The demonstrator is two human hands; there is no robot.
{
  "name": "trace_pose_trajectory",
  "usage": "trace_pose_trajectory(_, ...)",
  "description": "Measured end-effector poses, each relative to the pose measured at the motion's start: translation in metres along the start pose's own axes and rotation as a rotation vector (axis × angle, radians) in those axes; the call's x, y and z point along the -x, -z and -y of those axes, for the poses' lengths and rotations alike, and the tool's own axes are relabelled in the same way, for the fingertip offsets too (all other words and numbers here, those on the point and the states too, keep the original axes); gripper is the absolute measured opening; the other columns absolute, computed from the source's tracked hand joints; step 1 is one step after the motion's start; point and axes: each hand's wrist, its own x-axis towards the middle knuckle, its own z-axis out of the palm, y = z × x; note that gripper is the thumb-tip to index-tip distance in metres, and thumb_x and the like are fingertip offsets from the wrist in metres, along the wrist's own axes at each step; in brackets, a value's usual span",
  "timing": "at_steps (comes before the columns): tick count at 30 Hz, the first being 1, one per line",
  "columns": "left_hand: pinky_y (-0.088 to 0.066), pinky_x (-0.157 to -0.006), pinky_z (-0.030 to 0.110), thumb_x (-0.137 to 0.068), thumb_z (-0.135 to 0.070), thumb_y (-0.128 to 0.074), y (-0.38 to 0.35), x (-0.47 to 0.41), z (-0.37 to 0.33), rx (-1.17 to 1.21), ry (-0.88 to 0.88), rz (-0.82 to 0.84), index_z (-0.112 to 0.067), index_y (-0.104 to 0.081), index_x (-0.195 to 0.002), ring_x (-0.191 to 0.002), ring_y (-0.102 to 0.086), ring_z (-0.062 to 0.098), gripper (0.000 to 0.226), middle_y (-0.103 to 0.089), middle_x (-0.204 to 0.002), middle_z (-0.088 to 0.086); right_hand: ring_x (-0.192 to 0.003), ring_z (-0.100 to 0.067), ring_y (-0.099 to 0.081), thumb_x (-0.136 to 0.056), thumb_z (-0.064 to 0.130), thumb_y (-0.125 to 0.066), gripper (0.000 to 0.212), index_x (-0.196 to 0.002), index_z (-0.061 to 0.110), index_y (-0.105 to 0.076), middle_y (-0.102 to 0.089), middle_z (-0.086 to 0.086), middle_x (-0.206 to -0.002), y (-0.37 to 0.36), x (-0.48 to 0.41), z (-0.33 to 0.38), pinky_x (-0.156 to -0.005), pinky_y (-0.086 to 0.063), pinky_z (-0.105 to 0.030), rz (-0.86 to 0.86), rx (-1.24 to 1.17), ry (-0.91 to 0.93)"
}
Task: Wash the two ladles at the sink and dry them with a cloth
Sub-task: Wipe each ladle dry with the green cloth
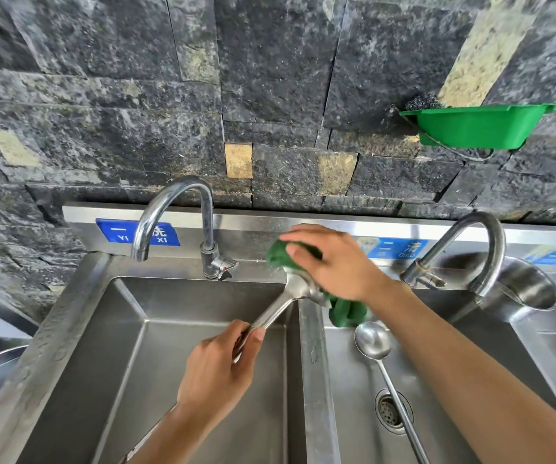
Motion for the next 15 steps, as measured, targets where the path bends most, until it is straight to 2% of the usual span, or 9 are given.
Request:
trace_pose_trajectory(2,-0.034,-0.044,0.026,-0.093,-0.063,-0.038,0.004,0.003,0.0,0.04,0.003,-0.004,-0.038,-0.048,-0.079,-0.047,-0.038,0.015,0.03,-0.045,-0.055,-0.01,-0.116,-0.01,-0.064,-0.102,0.047,-0.049,0.031,-0.128,0.042,-0.065,-0.069,0.014,-0.128,0.011,-0.005,-0.008,-0.107,-0.047,-0.031,-0.014,-0.266,-0.201)
trace_pose_trajectory(3,-0.035,-0.045,0.027,-0.093,-0.063,-0.038,0.004,0.003,0.0,0.046,0.006,-0.009,-0.038,-0.048,-0.079,-0.047,-0.038,0.016,0.03,-0.044,-0.054,-0.009,-0.12,-0.01,-0.062,-0.103,0.045,-0.048,0.032,-0.13,0.04,-0.065,-0.068,0.012,-0.13,0.01,-0.001,-0.01,-0.107,-0.045,-0.028,-0.046,-0.27,-0.208)
trace_pose_trajectory(4,-0.036,-0.045,0.029,-0.093,-0.062,-0.039,0.005,0.002,0.001,0.037,0.004,-0.013,-0.037,-0.047,-0.078,-0.048,-0.038,0.016,0.03,-0.044,-0.054,-0.009,-0.125,-0.011,-0.059,-0.104,0.041,-0.047,0.034,-0.134,0.035,-0.064,-0.066,0.008,-0.135,0.005,0.007,-0.01,-0.108,-0.044,-0.029,-0.096,-0.188,-0.136)
trace_pose_trajectory(6,-0.038,-0.047,0.033,-0.094,-0.06,-0.041,0.003,-0.001,0.0,0.01,0.005,-0.005,-0.036,-0.046,-0.078,-0.051,-0.04,0.019,0.029,-0.046,-0.055,-0.011,-0.133,-0.017,-0.053,-0.103,0.035,-0.05,0.038,-0.137,0.023,-0.063,-0.058,-0.002,-0.145,-0.017,0.026,-0.002,-0.115,-0.042,-0.037,-0.178,0.042,0.121)
trace_pose_trajectory(8,-0.034,-0.045,0.03,-0.093,-0.06,-0.041,0.0,-0.002,-0.003,-0.025,-0.001,0.005,-0.036,-0.046,-0.083,-0.058,-0.045,0.019,0.026,-0.05,-0.059,-0.018,-0.139,-0.026,-0.05,-0.1,0.037,-0.055,0.036,-0.127,0.022,-0.071,-0.057,-0.004,-0.146,-0.04,0.037,0.005,-0.117,-0.038,-0.042,-0.218,0.284,0.348)
trace_pose_trajectory(9,-0.031,-0.044,0.027,-0.093,-0.06,-0.041,-0.001,-0.002,-0.004,-0.045,-0.004,0.007,-0.037,-0.046,-0.085,-0.063,-0.047,0.016,0.025,-0.051,-0.061,-0.022,-0.139,-0.027,-0.05,-0.098,0.04,-0.056,0.033,-0.121,0.024,-0.075,-0.059,-0.003,-0.144,-0.048,0.038,0.008,-0.115,-0.04,-0.043,-0.224,0.377,0.4)
trace_pose_trajectory(11,-0.029,-0.044,0.026,-0.092,-0.061,-0.041,-0.002,-0.004,-0.005,-0.065,0.001,0.003,-0.037,-0.044,-0.078,-0.065,-0.047,0.016,0.027,-0.051,-0.062,-0.021,-0.135,-0.028,-0.054,-0.095,0.04,-0.059,0.03,-0.111,0.023,-0.078,-0.063,-0.003,-0.141,-0.052,0.031,0.013,-0.111,-0.043,-0.045,-0.249,0.431,0.379)
trace_pose_trajectory(13,-0.032,-0.044,0.028,-0.092,-0.06,-0.043,-0.003,-0.006,-0.004,-0.05,0.013,-0.004,-0.04,-0.04,-0.07,-0.054,-0.041,0.019,0.03,-0.048,-0.059,-0.014,-0.13,-0.027,-0.058,-0.093,0.038,-0.062,0.029,-0.113,0.023,-0.077,-0.063,-0.003,-0.14,-0.044,0.022,0.018,-0.11,-0.044,-0.042,-0.29,0.35,0.302)
trace_pose_trajectory(15,-0.035,-0.045,0.03,-0.092,-0.06,-0.042,-0.003,-0.007,-0.001,-0.016,0.024,-0.013,-0.036,-0.041,-0.069,-0.049,-0.037,0.018,0.034,-0.045,-0.056,-0.009,-0.125,-0.019,-0.061,-0.093,0.038,-0.062,0.03,-0.119,0.027,-0.074,-0.064,0.001,-0.138,-0.031,0.01,0.018,-0.109,-0.045,-0.035,-0.26,0.201,0.178)
